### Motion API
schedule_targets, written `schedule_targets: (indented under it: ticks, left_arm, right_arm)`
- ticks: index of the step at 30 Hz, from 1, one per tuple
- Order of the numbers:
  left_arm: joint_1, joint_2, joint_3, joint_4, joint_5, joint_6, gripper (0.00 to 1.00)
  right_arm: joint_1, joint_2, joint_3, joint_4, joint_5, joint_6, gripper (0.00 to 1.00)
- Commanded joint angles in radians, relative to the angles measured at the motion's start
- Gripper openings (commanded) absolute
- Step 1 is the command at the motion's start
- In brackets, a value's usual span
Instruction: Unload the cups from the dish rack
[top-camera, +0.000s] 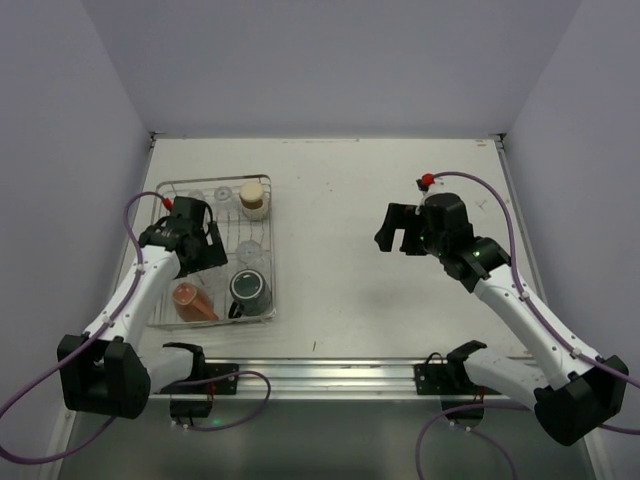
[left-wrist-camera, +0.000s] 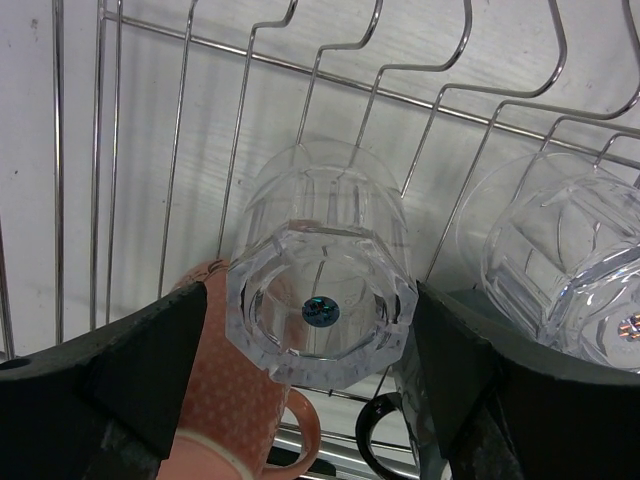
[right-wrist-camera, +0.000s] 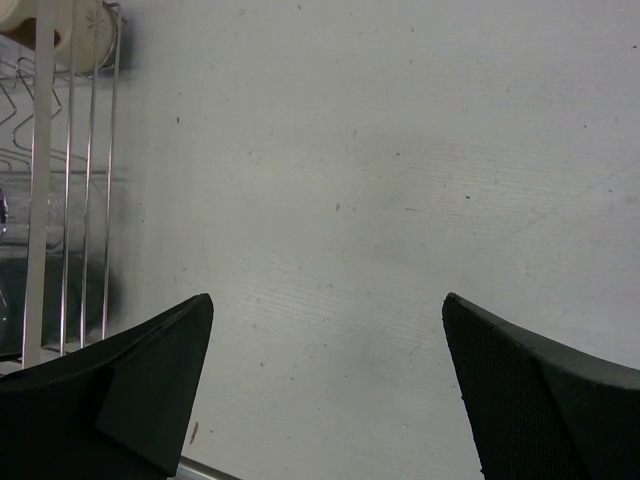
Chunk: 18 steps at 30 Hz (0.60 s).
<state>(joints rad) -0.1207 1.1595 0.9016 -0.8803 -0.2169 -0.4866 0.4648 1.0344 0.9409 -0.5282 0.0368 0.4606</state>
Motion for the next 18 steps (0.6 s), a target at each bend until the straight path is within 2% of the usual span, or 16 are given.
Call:
schedule_targets:
  ticks: [1, 5, 6, 8, 9, 11, 12, 14, 18]
  left_arm:
    - [-0.005, 0.011, 0.019, 0.014, -0.001, 0.016, 0.86]
    - [-0.005, 0.023, 0.019, 0.023, -0.001, 0.022, 0.76]
    - [-0.005, 0.026, 0.022, 0.024, -0.001, 0.022, 0.67]
    - [-0.005, 0.029, 0.022, 0.026, 0.007, 0.025, 0.57]
    - [-0.005, 0.029, 0.022, 0.024, 0.014, 0.026, 0.45]
    - [-0.005, 0.026, 0.02, 0.024, 0.024, 0.031, 0.33]
    - [-0.005, 0.022, 0.019, 0.024, 0.03, 0.031, 0.17]
    - [-0.005, 0.009, 0.023, 0.018, 0.033, 0.034, 0.0]
    - [-0.005, -0.036, 0.065, -0.006, -0.001, 0.031, 0.0]
  right_arm:
    - [0.005, 0.004, -0.001, 0.027, 0.037, -0.023, 0.99]
    - [0.005, 0.009, -0.001, 0.022, 0.064, -0.027, 0.99]
    - [0.005, 0.009, -0.001, 0.022, 0.066, -0.027, 0.99]
    - [0.005, 0.015, 0.001, 0.022, 0.063, -0.028, 0.99]
    - [0.005, 0.018, 0.006, 0.022, 0.064, -0.028, 0.99]
    - [0.005, 0.026, 0.01, 0.016, 0.067, -0.027, 0.99]
    - [0.005, 0.032, 0.016, 0.014, 0.069, -0.027, 0.99]
    - [0.005, 0.041, 0.022, 0.02, 0.064, -0.022, 0.99]
    - [0.003, 0.085, 0.071, 0.027, 0.003, -0.02, 0.99]
